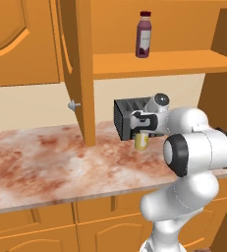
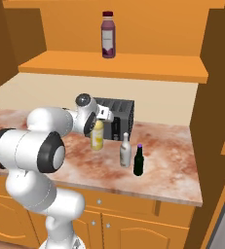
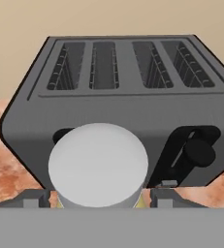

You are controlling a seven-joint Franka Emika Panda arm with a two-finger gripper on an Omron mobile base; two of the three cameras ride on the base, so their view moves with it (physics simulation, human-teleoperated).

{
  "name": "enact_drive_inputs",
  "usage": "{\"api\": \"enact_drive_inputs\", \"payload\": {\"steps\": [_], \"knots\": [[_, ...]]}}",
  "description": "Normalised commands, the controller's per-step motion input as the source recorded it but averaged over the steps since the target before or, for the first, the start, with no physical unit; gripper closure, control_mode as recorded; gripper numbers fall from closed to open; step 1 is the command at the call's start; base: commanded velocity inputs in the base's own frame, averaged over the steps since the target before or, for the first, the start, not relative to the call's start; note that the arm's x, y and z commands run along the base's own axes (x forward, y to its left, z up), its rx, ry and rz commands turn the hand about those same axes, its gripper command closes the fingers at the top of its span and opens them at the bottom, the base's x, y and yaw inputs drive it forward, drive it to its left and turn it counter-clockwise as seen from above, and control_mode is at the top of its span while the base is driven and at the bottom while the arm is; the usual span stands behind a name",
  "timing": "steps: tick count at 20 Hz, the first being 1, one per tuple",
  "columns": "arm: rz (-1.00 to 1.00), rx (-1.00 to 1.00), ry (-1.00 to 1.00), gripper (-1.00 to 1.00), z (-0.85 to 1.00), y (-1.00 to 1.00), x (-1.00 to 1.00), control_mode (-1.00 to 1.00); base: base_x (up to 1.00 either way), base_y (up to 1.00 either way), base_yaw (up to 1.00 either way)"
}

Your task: Sort all alcoholic drinks to one cabinet, and non-alcoholic drinks to the other.

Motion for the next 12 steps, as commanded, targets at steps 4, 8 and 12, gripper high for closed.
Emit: {"api": "enact_drive_inputs", "payload": {"steps": [4, 8, 12], "knots": [[0.00, 0.00, 0.00, 1.00, 0.02, 0.02, -0.31, -1.00, 0.00, 0.00, 0.00], [0.00, 0.00, 0.00, 1.00, 0.32, 0.17, -0.54, -1.00, 0.00, 0.00, 0.00], [0.00, -0.01, -0.02, 1.00, 0.68, 0.31, -0.54, -1.00, 0.00, 0.00, 0.00]]}}
